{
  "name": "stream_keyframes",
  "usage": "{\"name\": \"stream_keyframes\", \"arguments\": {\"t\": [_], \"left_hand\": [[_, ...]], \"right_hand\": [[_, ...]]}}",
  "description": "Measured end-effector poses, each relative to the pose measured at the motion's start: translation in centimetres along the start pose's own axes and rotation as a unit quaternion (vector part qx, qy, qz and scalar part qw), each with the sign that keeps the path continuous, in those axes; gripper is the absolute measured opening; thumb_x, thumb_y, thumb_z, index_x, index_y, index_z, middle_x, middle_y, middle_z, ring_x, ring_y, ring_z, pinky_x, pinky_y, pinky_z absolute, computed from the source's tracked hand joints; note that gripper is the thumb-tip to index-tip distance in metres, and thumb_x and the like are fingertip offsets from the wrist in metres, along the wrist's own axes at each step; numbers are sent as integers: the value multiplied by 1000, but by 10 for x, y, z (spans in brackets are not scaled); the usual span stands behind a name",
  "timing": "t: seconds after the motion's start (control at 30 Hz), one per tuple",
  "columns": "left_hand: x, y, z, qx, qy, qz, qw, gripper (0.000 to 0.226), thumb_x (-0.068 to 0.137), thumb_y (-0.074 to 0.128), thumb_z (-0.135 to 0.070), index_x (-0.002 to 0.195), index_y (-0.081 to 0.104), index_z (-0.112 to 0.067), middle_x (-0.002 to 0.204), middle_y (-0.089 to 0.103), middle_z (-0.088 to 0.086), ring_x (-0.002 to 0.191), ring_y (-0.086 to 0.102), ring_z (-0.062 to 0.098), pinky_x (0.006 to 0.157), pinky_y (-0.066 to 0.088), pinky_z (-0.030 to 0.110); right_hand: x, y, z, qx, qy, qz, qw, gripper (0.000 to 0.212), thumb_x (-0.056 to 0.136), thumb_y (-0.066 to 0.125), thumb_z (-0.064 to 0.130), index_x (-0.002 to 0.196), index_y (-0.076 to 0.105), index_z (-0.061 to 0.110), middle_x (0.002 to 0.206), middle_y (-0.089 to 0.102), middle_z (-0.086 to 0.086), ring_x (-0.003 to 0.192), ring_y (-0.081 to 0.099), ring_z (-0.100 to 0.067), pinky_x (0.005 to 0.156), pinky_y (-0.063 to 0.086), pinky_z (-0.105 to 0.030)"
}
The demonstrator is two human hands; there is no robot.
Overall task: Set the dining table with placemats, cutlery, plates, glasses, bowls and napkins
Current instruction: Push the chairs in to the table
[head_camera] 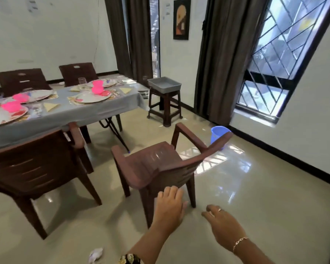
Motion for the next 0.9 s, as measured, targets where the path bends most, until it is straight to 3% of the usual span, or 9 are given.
{"name": "stream_keyframes", "arguments": {"t": [0.07, 0.17, 0.43, 0.53, 0.67, 0.8, 0.83, 0.9], "left_hand": [[22, 7, -36, 14, 21, -28, 999, 19, 76, 45, -39, 83, 45, -22, 77, 54, -2, 69, 46, 19, 58, 32, 31], [54, 5, -69, 0, -6, -62, 998, 17, 75, 43, -35, 79, 55, -22, 77, 54, -3, 70, 46, 18, 61, 28, 29], [118, 18, -63, -16, -72, -117, 990, 21, 82, 45, -34, 87, 57, -19, 90, 58, -1, 88, 53, 19, 81, 42, 28], [133, 29, -41, -16, -138, -104, 985, 28, 84, 41, -39, 86, 59, -18, 88, 60, 0, 84, 59, 20, 76, 50, 33], [143, 52, -20, -15, -232, -93, 968, 43, 90, 36, -50, 85, 61, -15, 78, 60, -1, 70, 58, 16, 63, 48, 30], [151, 67, -22, 60, -225, -67, 970, 63, 90, 28, -65, 72, 64, -17, 67, 62, -2, 58, 58, 17, 55, 45, 30], [152, 67, -22, 75, -219, -73, 970, 63, 88, 31, -67, 70, 65, -16, 65, 62, -2, 56, 58, 17, 54, 44, 28], [154, 66, -22, 113, -201, -86, 969, 45, 79, 57, -58, 68, 65, -14, 62, 62, -1, 53, 59, 18, 52, 45, 26]], "right_hand": [[-10, -15, -34, -7, 1, -12, 1000, 34, 46, 58, 9, 76, 68, 21, 79, 64, 1, 61, 61, -14, 47, 46, -19], [-20, -27, -79, -6, 15, -9, 1000, 48, 28, 75, 5, 73, 68, 21, 75, 62, 2, 55, 59, -14, 41, 40, -18], [21, -29, -159, 5, 3, -58, 998, 50, 30, 77, -1, 76, 68, 17, 76, 62, -1, 56, 59, -18, 43, 46, -22], [47, -23, -175, 24, -44, -69, 996, 47, 35, 76, -2, 78, 67, 15, 75, 61, -2, 56, 57, -21, 46, 46, -23], [92, -24, -198, 34, -97, -85, 991, 46, 40, 74, -3, 82, 65, 14, 78, 60, -3, 58, 57, -22, 47, 47, -26], [138, -17, -221, 70, -130, -94, 984, 58, 45, 75, 2, 97, 54, 17, 90, 62, -7, 73, 60, -26, 62, 51, -29], [146, -13, -224, 77, -141, -89, 983, 60, 46, 76, 5, 99, 52, 18, 93, 61, -7, 79, 60, -26, 68, 50, -28], [161, -4, -228, 90, -160, -75, 980, 59, 46, 79, 13, 99, 54, 18, 95, 61, -4, 85, 60, -25, 76, 49, -27]]}}
Point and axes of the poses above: each hand's wrist, its own x-axis towards the middle knuckle, its own y-axis out of the palm, z = x × y, the point moved 5 cm from there along x, towards the middle knuckle
